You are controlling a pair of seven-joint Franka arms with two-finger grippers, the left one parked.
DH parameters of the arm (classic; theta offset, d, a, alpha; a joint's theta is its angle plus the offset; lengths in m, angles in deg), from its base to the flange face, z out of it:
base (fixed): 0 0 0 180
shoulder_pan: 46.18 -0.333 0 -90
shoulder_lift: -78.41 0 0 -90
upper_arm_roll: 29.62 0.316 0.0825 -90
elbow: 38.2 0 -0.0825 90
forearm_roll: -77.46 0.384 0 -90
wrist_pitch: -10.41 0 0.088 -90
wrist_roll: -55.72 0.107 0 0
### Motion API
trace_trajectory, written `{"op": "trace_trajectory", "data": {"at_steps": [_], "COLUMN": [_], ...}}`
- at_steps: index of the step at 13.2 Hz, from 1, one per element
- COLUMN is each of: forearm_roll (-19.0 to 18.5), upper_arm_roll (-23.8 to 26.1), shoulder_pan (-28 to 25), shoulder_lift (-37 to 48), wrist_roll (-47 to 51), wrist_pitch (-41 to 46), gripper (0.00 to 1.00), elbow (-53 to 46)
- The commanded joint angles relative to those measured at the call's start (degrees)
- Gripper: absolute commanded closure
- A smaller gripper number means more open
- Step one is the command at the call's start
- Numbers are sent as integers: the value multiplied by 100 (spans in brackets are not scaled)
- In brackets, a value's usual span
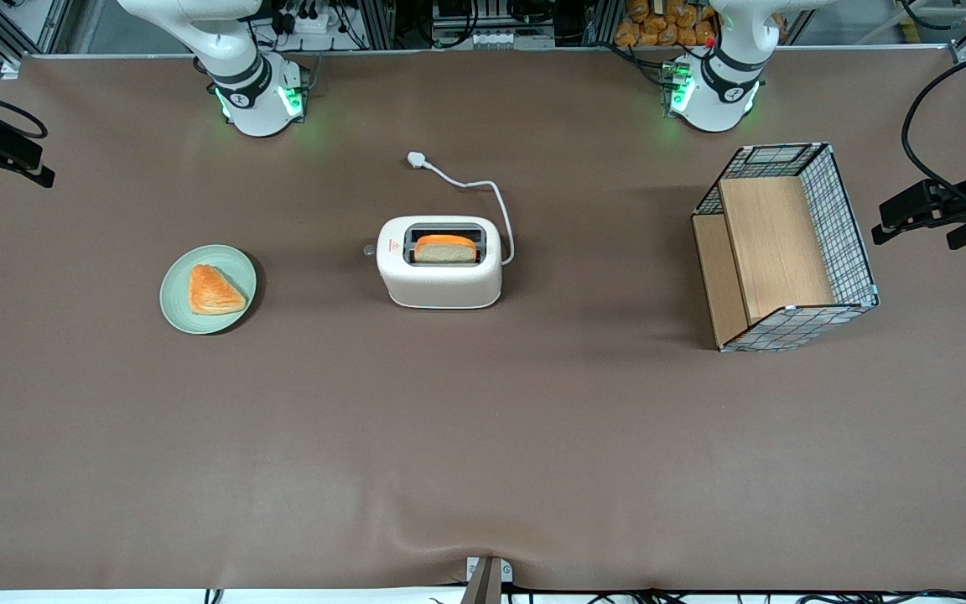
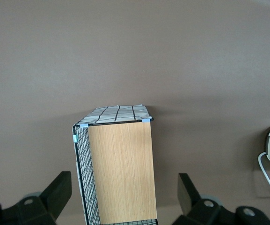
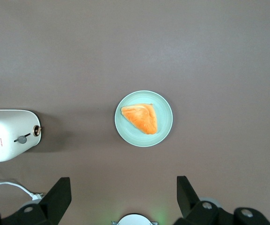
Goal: Press toaster button with right arm
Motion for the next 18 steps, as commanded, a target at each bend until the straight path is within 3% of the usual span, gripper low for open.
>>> {"op": "trace_trajectory", "data": {"at_steps": [1,6,9,18], "forearm_roll": [-58,48,530,1427], "upper_arm_roll": [117,126,126,372], "shoulder_pan": [143,126,91,-191], "shoulder_lift": [-93,-181,-330,-655], "wrist_roll": [7,-10,-37,42], "wrist_pitch": [111,181,427,296], "gripper": [0,0,0,0], "elbow": [-176,-150,104,720]}}
